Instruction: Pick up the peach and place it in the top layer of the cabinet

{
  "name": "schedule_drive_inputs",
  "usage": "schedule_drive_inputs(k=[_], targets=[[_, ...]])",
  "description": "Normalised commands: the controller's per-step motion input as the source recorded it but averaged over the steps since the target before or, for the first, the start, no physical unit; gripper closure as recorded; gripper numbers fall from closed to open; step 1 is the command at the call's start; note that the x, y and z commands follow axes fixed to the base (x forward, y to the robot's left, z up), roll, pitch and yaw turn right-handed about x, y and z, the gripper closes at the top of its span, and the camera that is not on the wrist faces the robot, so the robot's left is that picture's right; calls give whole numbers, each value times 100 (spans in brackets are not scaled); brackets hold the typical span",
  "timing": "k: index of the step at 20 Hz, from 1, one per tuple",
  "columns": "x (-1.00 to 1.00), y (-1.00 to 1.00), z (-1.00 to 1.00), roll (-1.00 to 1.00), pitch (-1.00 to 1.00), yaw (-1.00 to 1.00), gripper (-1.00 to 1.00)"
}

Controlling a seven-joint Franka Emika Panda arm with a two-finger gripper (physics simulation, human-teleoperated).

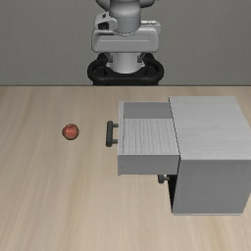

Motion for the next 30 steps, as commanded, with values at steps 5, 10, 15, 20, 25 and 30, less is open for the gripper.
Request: schedule_drive_inputs(k=[5,10,15,20,25,30], targets=[[0,-100,0,0,0,0,-100],[0,-100,0,0,0,0,-100],[0,-100,0,0,0,0,-100],[100,0,0,0,0,0,-100],[0,0,-100,0,0,0,-100],[0,0,-100,0,0,0,-100]])
